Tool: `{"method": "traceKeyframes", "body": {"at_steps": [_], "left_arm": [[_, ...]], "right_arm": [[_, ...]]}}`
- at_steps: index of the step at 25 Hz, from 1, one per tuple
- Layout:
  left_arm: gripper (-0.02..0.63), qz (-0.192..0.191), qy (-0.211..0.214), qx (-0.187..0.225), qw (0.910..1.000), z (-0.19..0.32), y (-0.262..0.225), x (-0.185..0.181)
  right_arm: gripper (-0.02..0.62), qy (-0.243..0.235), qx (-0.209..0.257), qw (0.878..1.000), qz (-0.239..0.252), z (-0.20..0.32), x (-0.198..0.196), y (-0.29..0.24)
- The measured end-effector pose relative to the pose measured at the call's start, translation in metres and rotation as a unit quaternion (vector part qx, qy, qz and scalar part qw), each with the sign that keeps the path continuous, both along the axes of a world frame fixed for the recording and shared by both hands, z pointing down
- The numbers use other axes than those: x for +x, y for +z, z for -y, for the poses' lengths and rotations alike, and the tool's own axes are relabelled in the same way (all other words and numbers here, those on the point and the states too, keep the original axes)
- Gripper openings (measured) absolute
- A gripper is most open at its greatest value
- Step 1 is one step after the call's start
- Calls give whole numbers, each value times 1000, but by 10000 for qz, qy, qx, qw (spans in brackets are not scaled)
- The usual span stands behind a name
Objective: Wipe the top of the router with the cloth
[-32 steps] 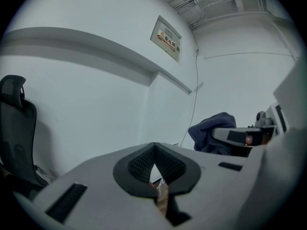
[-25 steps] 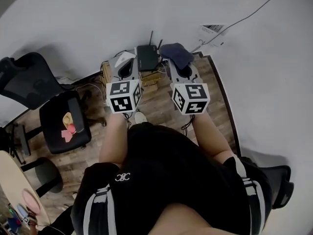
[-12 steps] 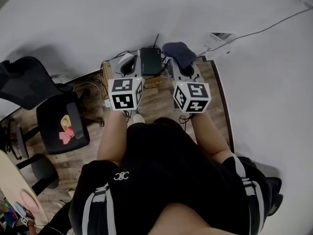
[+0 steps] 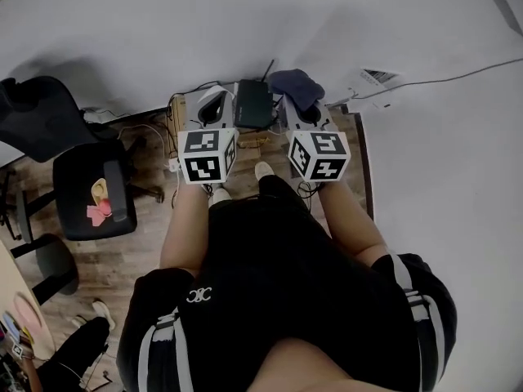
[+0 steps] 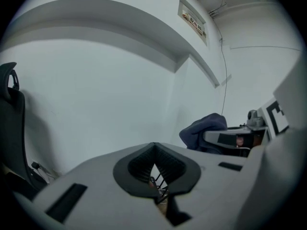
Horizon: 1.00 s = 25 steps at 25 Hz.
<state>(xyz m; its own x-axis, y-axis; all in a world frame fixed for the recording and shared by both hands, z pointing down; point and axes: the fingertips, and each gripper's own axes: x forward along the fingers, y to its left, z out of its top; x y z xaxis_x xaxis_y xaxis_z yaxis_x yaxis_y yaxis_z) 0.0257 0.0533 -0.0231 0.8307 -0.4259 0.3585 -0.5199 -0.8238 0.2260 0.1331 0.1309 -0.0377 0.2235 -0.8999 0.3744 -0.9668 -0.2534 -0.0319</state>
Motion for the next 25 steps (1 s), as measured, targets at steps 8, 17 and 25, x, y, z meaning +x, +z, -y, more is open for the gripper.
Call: {"method": "traceKeyframes", "body": {"at_steps": [8, 17, 25], "left_arm": [[11, 153, -628, -128, 9978, 25, 15, 37], [11, 681, -1321, -730, 9862, 34, 76, 68], [12, 892, -2025, -1526, 9632, 6, 152, 60]], "right_arm": [[44, -830, -245, 9961, 149, 45, 47, 20], [44, -1350, -869, 9861, 434, 76, 105, 84], [44, -1889, -1923, 9616, 522, 101, 113, 185]]}}
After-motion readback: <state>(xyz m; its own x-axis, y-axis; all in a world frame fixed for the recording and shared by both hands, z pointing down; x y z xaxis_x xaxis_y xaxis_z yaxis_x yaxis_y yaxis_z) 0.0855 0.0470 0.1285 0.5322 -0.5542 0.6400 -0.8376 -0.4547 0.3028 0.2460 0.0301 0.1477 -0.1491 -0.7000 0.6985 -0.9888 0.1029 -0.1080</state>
